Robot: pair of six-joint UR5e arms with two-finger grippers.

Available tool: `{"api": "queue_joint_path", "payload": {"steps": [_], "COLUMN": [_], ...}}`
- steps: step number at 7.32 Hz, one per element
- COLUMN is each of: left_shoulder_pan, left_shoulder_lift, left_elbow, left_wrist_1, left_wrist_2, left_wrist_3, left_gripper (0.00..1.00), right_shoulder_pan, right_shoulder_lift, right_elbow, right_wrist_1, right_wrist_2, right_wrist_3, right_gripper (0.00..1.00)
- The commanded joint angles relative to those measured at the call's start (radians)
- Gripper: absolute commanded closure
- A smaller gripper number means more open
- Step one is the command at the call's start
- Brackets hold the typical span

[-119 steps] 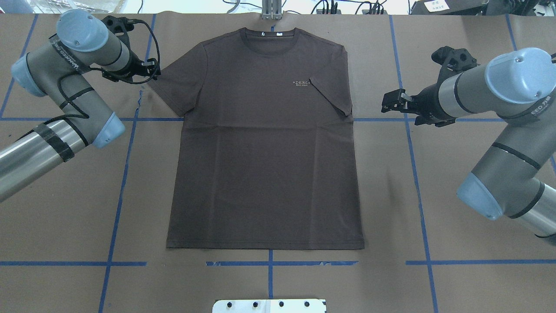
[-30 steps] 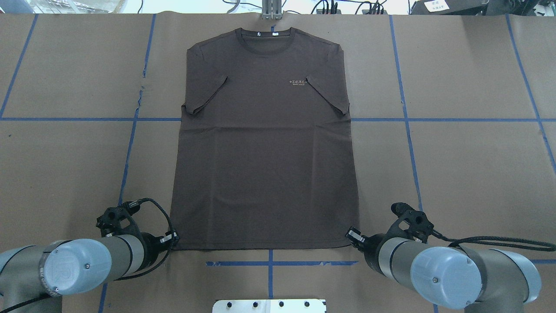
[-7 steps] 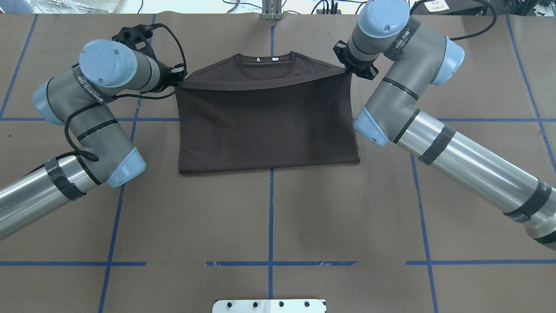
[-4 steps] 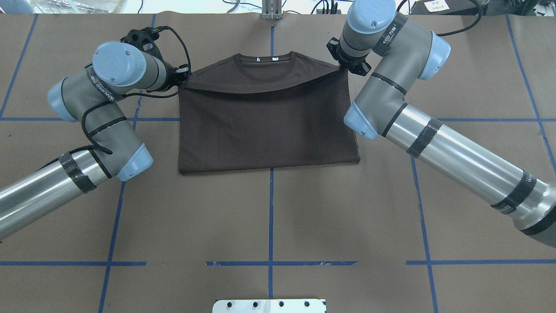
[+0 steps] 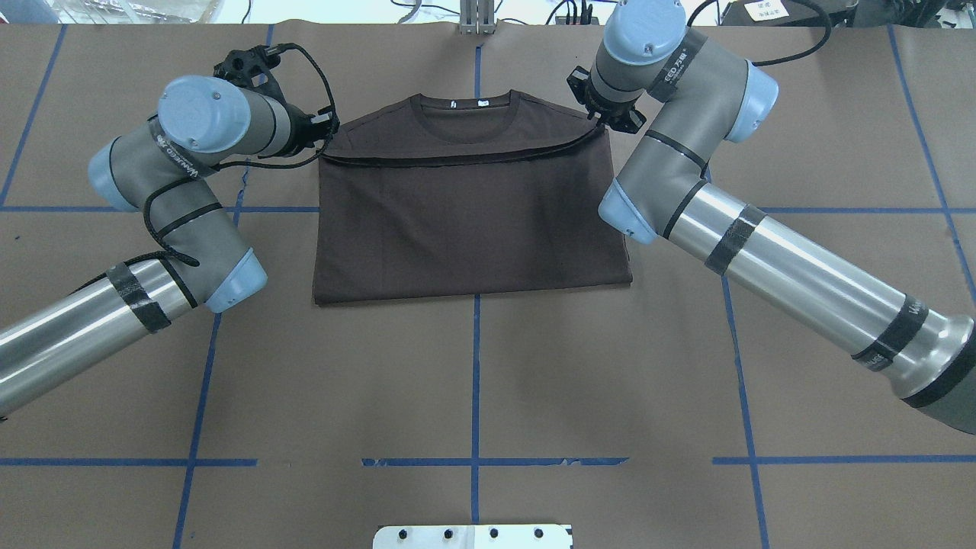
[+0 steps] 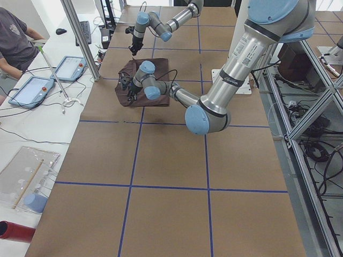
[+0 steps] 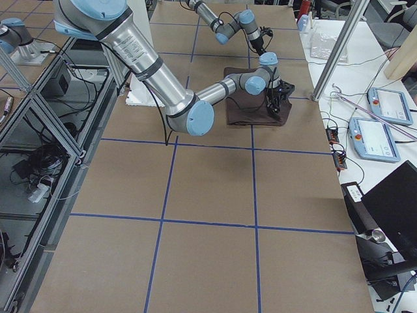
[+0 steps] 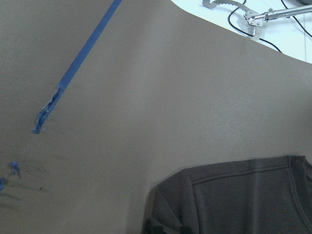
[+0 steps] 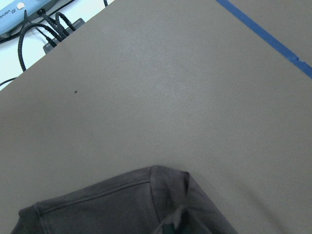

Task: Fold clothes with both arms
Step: 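Release the hem at the collar and draw the right gripper back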

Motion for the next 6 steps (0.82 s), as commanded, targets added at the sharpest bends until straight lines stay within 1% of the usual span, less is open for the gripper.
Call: {"api": "queue_joint_path", "payload": {"steps": [1, 2, 3, 4, 5, 6], "left_shoulder_pan": [-0.002, -0.002, -0.002, -0.002, -0.002, 0.000], "left_shoulder_lift": [0.044, 0.061, 0.070, 0.070, 0.070, 0.070], "left_elbow": [-0.010, -0.022, -0.027, -0.029, -0.030, -0.029], "left_wrist_1": [-0.092, -0.117, -0.119, -0.119, -0.119, -0.119], "left_wrist_2": [-0.007, -0.054, -0.062, -0.062, -0.062, -0.062], "left_wrist_3": [0.001, -0.002, -0.005, -0.007, -0.007, -0.004], "left_gripper": [0.60, 0.60, 0.60, 0.60, 0.60, 0.60], "right_shoulder_pan": [-0.005, -0.061, -0.104, -0.134, -0.158, -0.210], "right_shoulder_lift": [-0.077, -0.188, -0.316, -0.373, -0.421, -0.453], "right_elbow": [0.165, 0.321, 0.477, 0.534, 0.586, 0.608], "right_wrist_1": [-0.060, -0.103, -0.105, -0.102, -0.101, -0.093], "right_wrist_2": [0.020, 0.021, 0.024, 0.023, 0.021, 0.014], "right_wrist_3": [0.008, 0.019, 0.054, 0.089, 0.143, 0.212], "right_gripper": [0.30, 0.30, 0.27, 0.22, 0.22, 0.21]}}
